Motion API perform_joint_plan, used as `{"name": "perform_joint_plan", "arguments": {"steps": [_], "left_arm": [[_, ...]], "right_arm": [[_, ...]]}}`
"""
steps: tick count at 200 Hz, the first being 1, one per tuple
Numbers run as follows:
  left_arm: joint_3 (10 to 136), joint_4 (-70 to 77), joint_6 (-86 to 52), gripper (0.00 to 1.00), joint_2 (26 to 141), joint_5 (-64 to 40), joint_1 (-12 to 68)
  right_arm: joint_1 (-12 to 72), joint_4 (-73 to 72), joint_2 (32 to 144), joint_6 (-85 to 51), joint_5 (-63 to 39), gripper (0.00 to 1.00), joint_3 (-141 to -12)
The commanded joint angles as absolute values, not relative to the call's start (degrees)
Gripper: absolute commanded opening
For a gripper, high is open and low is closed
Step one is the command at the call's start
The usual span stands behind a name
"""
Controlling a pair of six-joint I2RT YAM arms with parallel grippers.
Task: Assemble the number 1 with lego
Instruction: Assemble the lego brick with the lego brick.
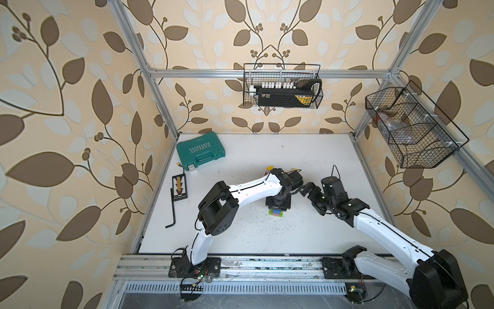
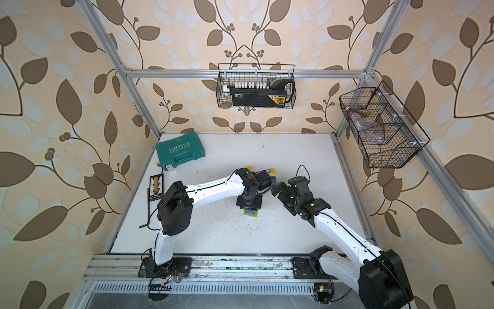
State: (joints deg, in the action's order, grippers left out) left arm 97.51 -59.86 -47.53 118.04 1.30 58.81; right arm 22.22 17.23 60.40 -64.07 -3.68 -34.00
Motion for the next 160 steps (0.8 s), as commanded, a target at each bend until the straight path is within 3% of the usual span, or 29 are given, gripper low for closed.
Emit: {"name": "perform_joint_plan", "arguments": {"steps": [1,160], "left_arm": [[98.21,-60.34,-45.53,0.15,120.61,0.19,58.11],[89.37,-55.03,-45.49,0.12,120.53,-4.82,57.33]], "right_arm": [[22.15,18.04,60.81,-63.90,-4.04,0.99,-34.32],[22.10,18.47,62.05,-63.72,-3.96,0.99,-35.07]]}}
